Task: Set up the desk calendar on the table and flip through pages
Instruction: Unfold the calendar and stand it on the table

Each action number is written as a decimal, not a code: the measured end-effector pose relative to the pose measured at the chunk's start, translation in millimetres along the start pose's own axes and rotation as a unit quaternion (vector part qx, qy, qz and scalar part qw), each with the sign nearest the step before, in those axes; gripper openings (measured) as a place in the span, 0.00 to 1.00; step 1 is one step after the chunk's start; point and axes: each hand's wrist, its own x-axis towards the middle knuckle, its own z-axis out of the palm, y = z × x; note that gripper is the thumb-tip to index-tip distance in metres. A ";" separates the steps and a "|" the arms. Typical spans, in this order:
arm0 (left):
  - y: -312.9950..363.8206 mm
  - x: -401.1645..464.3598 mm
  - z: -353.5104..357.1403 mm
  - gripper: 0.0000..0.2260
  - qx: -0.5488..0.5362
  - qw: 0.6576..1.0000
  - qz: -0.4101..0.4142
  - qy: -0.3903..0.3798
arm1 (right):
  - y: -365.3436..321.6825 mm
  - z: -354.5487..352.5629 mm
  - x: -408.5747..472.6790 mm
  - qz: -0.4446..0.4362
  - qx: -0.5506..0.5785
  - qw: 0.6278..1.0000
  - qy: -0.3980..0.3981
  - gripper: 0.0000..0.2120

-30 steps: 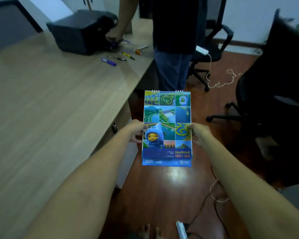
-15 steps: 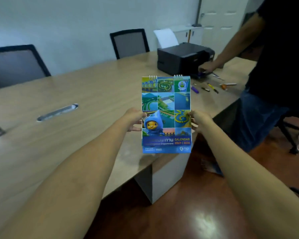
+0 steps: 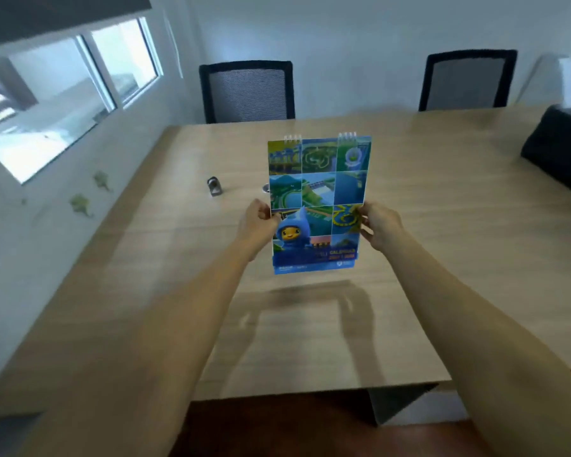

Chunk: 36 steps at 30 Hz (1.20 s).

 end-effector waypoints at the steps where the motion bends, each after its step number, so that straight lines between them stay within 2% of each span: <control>1: -5.8 1.6 -7.4 0.09 0.002 1.000 0.000 0.015 | -0.3 11.7 3.7 -0.003 -0.003 1.000 -0.017 0.14; 7: -27.2 -3.0 -20.4 0.07 0.017 0.993 0.024 0.113 | -0.7 50.0 21.1 -0.019 -0.013 0.997 -0.074 0.16; 13: -47.7 -11.3 -6.6 0.08 0.068 0.989 0.031 0.128 | 6.0 53.1 31.5 -0.005 -0.022 0.994 -0.107 0.17; 17: -51.3 -13.7 -3.7 0.08 0.077 0.990 0.045 0.114 | 15.9 48.7 39.5 0.016 -0.003 0.995 -0.094 0.12; 23: -39.0 -8.6 -20.9 0.08 0.120 0.991 0.036 0.052 | 16.8 49.8 43.4 -0.002 -0.025 0.994 -0.102 0.18; 29: -21.3 -10.6 -34.3 0.20 -0.001 0.994 -0.052 -0.095 | 21.0 45.4 42.5 -0.006 -0.030 0.995 -0.095 0.17; 32: -18.6 -6.3 -42.6 0.19 -0.044 0.992 -0.080 -0.088 | 21.2 43.3 41.2 -0.011 -0.037 0.995 -0.097 0.16; 36: -19.3 -1.5 -49.4 0.16 -0.064 0.993 -0.073 -0.066 | 23.5 41.4 40.1 -0.010 -0.035 0.995 -0.093 0.11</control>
